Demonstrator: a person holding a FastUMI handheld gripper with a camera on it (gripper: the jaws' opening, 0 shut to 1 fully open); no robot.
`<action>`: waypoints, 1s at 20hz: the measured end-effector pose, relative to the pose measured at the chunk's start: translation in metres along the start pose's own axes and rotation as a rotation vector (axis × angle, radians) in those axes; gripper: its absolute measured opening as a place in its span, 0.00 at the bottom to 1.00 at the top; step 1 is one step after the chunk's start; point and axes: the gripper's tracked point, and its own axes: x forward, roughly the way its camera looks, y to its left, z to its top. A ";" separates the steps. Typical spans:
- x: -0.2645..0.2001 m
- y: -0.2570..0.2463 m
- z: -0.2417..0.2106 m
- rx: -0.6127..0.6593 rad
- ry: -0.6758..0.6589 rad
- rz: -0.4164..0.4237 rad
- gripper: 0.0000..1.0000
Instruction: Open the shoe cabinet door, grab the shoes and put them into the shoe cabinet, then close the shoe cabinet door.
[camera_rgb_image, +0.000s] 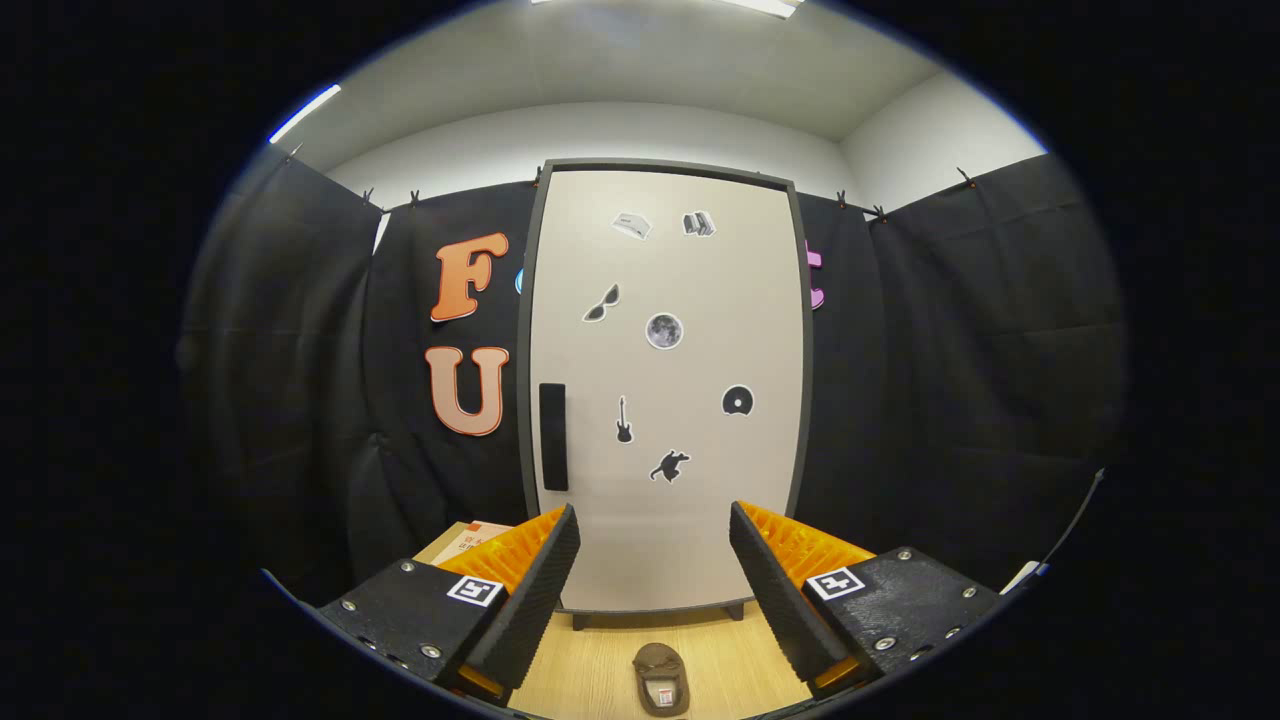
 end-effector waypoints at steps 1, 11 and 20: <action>0.005 0.004 -0.002 0.000 0.006 0.009 0.95; 0.091 0.068 -0.005 -0.005 -0.003 0.113 0.95; 0.167 0.104 -0.006 -0.005 -0.002 0.142 0.95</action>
